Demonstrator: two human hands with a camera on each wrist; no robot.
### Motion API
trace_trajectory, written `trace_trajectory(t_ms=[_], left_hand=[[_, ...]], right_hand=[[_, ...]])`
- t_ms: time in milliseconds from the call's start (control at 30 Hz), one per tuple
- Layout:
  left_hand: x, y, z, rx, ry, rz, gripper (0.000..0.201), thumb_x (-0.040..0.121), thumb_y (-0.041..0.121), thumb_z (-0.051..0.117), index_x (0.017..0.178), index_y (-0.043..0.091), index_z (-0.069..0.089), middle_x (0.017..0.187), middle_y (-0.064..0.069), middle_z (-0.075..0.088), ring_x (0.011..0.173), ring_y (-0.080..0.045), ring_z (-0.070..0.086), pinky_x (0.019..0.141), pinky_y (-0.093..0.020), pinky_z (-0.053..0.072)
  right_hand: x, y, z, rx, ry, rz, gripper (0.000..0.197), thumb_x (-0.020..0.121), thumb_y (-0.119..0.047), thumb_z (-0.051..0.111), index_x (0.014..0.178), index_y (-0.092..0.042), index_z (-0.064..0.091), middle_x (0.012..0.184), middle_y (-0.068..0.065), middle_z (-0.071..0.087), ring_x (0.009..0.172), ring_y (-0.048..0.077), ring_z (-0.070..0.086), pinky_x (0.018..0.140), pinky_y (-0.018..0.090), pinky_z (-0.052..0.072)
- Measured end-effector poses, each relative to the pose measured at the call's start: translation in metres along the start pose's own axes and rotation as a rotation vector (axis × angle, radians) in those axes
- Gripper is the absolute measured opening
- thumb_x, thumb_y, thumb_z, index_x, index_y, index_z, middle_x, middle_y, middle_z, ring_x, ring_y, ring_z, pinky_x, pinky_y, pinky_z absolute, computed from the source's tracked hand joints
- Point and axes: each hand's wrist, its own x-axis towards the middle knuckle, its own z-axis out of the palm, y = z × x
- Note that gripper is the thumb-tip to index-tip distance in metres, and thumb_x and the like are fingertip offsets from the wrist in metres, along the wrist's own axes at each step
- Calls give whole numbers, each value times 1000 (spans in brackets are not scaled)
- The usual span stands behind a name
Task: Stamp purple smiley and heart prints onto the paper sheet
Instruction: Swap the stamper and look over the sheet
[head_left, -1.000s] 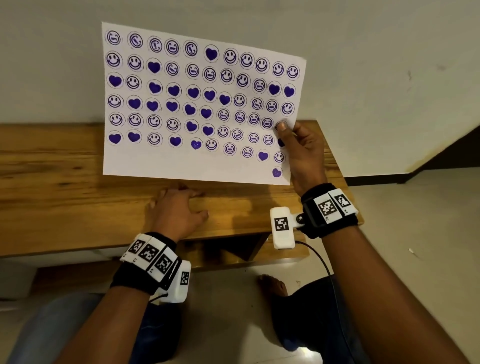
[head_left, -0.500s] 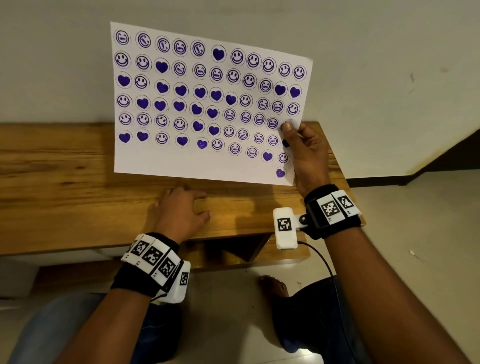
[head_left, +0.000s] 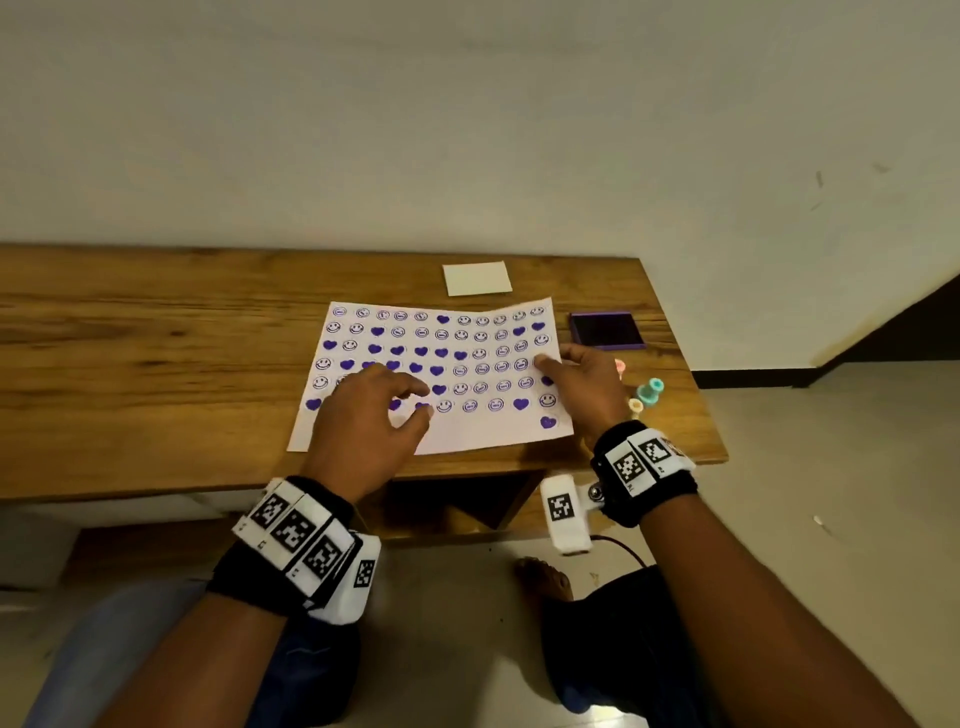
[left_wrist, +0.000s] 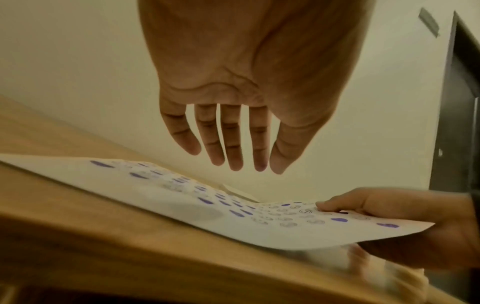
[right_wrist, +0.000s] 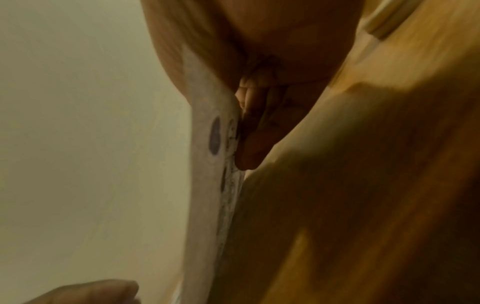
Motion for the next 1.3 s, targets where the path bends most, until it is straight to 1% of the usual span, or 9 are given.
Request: trace_trajectory(t_ms=[100,233,333,533,667,767,1033,1167,1300], left_hand=[[5,-9,13,126,-57,7,30,84,35,67,113,27,68,122,3,61,116,-20,51,97,-45,43],[9,-15,21,256,-178,9,42,89,41,60,129,30,59,146,6,45,136,-18,35,111,-41,28],[10,-20,24,294,-239,-15,48,89,43,58,135,32,52,150,6,39,139,-19,30,114,-40,25],[10,-17,27,369,-306,-80,52,90,48,55,139,37,44,153,8,31,140,-21,25,112,-49,28],[10,-16,29,404,-307,-76,52,90,49,53,140,37,42,154,7,30,140,-22,25,110,-48,28],[9,-15,28,400,-294,-68,51,90,49,53,139,37,43,153,6,32,139,-22,27,110,-50,29],[7,-8,26,264,-147,33,44,87,39,63,129,26,57,140,0,51,128,-24,42,102,-48,37],[4,-2,33,20,-35,71,30,86,30,67,115,22,67,121,1,64,112,-21,55,93,-35,44],[0,2,41,-81,-14,144,25,84,30,63,106,22,70,108,3,68,100,-18,61,88,-34,48]], right_hand=[[3,6,2,-113,42,-29,14,93,-19,68,105,-22,65,87,-2,75,73,16,75,72,42,63],[6,9,6,-170,58,-57,16,89,-23,70,98,-35,64,102,-2,76,84,17,75,82,46,61],[9,8,6,-253,87,-63,10,88,-30,71,96,-33,65,102,-1,76,86,18,74,84,47,60],[3,0,3,-551,191,-139,48,87,-51,65,127,-26,63,117,0,71,102,20,69,89,45,56],[-12,-11,-5,-656,255,-264,40,90,-47,64,121,-22,66,103,0,73,83,11,65,73,31,55],[-23,-23,-19,-693,311,-331,31,92,-44,63,110,-20,72,99,-3,72,80,5,57,62,16,36],[-45,-17,-68,-965,361,-297,32,89,-44,67,112,-22,72,104,0,73,95,18,65,77,24,41],[-44,1,-73,-1025,285,-211,34,87,-33,70,119,-24,70,118,4,68,107,25,62,88,31,46],[-36,8,-67,-1043,245,-187,20,88,-24,69,107,-19,75,106,4,70,100,23,64,83,30,47]])
